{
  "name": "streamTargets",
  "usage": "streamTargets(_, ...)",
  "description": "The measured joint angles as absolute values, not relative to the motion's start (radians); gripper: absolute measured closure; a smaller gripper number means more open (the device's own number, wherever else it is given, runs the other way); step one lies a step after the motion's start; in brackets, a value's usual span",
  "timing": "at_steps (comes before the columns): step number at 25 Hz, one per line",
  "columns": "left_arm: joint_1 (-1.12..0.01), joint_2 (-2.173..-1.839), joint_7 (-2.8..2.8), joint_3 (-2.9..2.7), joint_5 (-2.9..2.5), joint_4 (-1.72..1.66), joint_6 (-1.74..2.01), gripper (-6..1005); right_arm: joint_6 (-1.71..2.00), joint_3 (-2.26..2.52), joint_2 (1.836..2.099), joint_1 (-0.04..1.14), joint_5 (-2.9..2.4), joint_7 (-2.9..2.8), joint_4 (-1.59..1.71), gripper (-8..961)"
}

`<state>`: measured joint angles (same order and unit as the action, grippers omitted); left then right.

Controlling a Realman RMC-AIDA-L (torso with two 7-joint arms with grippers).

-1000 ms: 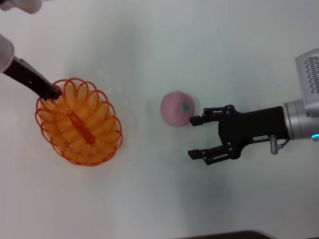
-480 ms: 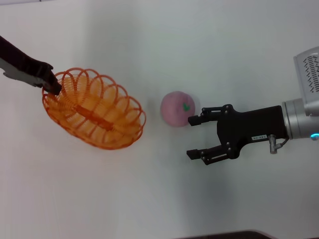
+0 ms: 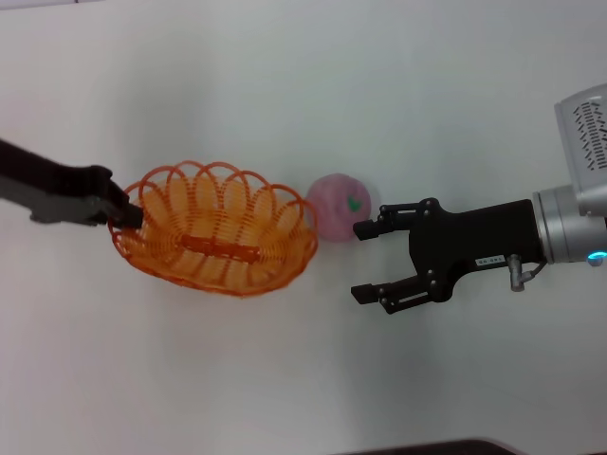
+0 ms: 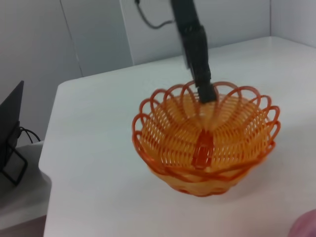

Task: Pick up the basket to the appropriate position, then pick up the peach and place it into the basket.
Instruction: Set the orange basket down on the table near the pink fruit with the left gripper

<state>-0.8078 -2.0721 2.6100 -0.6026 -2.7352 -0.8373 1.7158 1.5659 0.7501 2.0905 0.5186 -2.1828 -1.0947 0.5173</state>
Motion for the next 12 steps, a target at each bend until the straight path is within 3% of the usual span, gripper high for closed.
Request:
streamTargets(6,-0.656,-2.155,2.644,-0.607,-2.644,-0.961,1.709,940,1.566,0.749,2.091,0.519,-2.183,-1.102,0.518,84)
streamTargets(12,-0.575,-2.173,2.662,-0.643,-2.580,-0.958,1.658,939,1.563,0.746,2.091,0.521,-2.183,-1.104,0.517,85)
